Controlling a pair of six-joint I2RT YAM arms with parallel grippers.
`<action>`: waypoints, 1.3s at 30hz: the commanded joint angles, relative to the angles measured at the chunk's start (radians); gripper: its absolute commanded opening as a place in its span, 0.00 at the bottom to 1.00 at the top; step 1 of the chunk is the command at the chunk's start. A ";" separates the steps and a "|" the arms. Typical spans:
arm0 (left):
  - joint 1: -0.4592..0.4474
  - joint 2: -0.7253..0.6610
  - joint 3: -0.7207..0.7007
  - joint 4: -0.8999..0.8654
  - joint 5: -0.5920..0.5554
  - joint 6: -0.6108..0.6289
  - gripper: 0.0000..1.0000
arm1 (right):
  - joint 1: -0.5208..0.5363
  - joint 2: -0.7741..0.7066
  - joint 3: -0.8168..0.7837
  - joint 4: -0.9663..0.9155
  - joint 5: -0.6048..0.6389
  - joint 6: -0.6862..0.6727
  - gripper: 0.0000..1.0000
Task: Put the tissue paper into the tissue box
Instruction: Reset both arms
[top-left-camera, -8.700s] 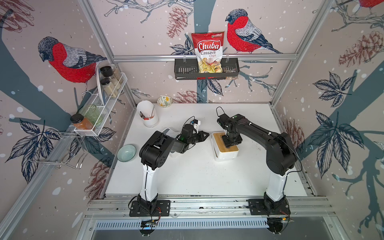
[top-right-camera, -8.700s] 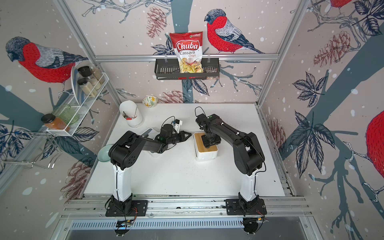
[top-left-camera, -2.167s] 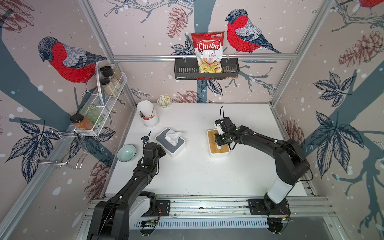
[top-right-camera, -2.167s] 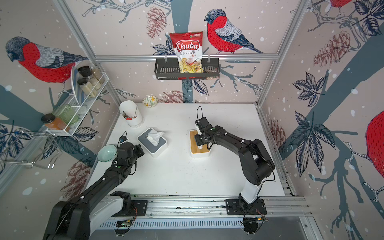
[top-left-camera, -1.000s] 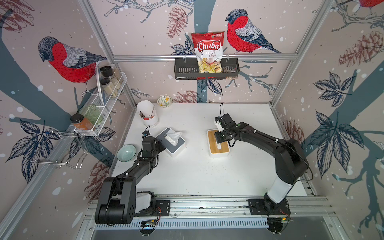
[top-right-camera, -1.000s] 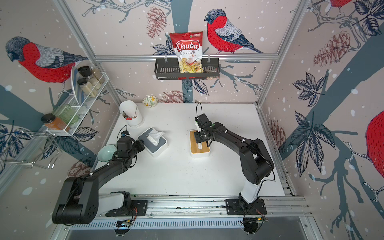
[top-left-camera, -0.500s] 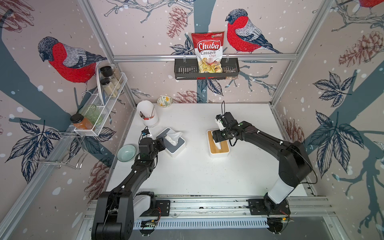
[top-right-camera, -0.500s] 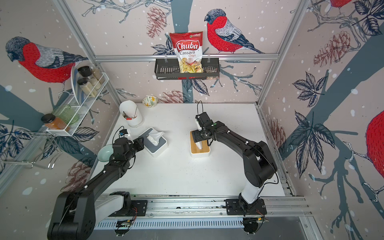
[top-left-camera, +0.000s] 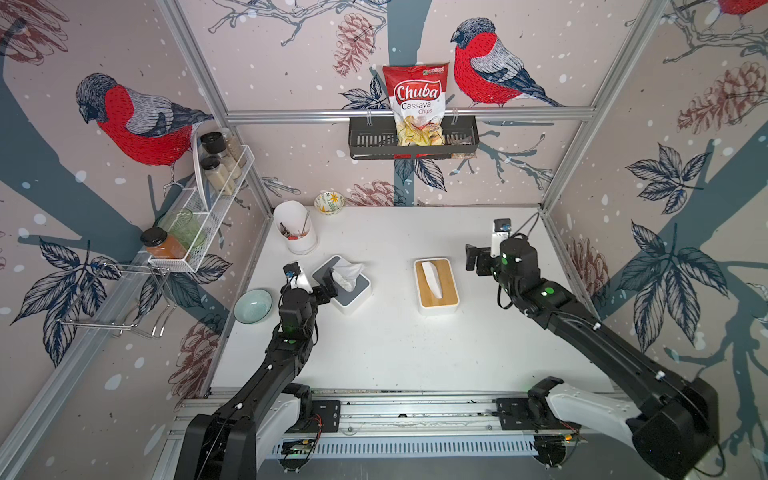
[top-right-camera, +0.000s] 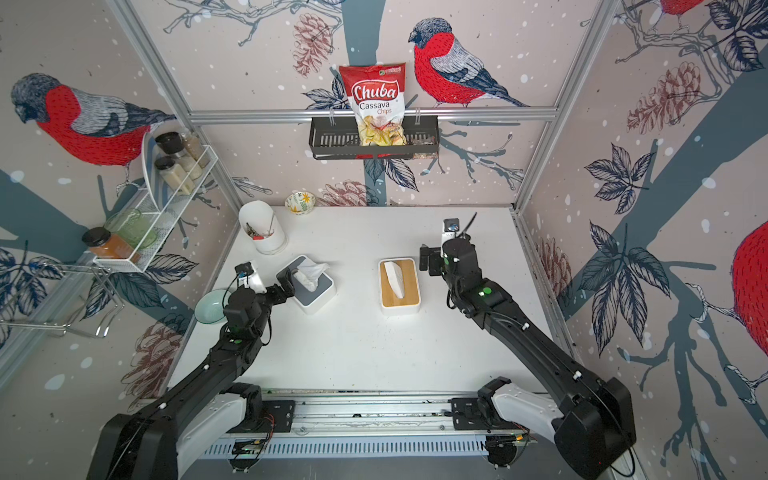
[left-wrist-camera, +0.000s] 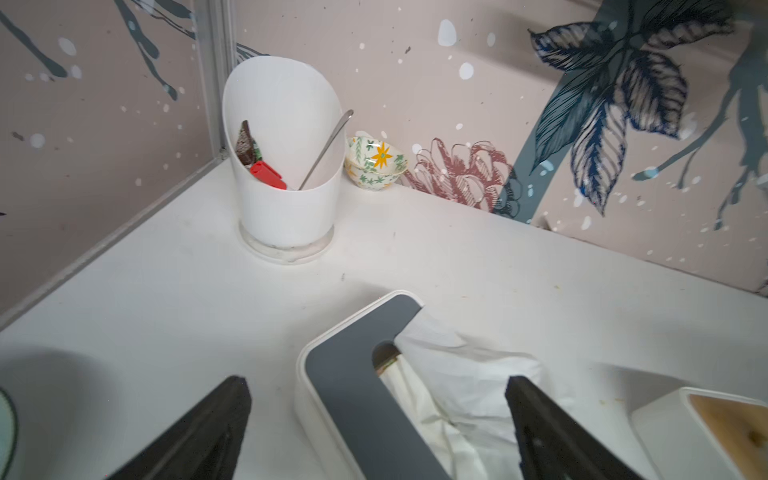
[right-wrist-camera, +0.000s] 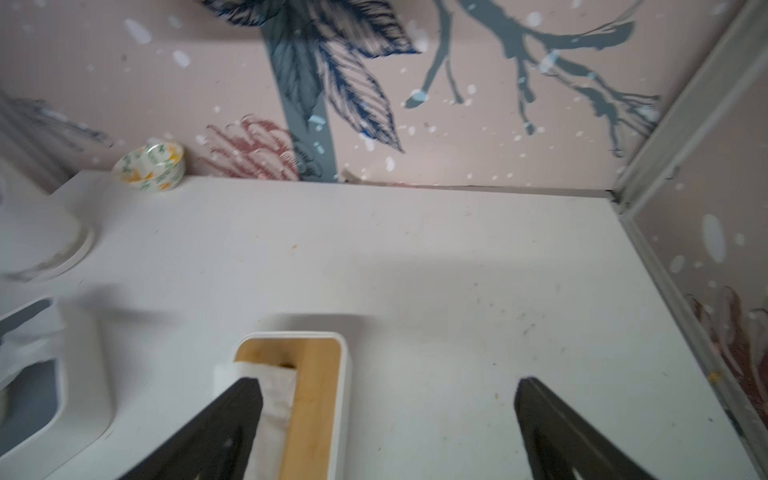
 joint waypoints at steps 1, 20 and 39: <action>-0.004 0.043 -0.053 0.280 -0.112 0.176 0.98 | -0.094 -0.038 -0.120 0.255 0.071 0.023 1.00; 0.084 0.593 -0.079 0.869 0.003 0.238 0.99 | -0.365 0.309 -0.423 0.857 0.027 -0.004 1.00; 0.083 0.587 -0.041 0.785 0.073 0.262 0.98 | -0.453 0.465 -0.617 1.403 -0.040 -0.055 1.00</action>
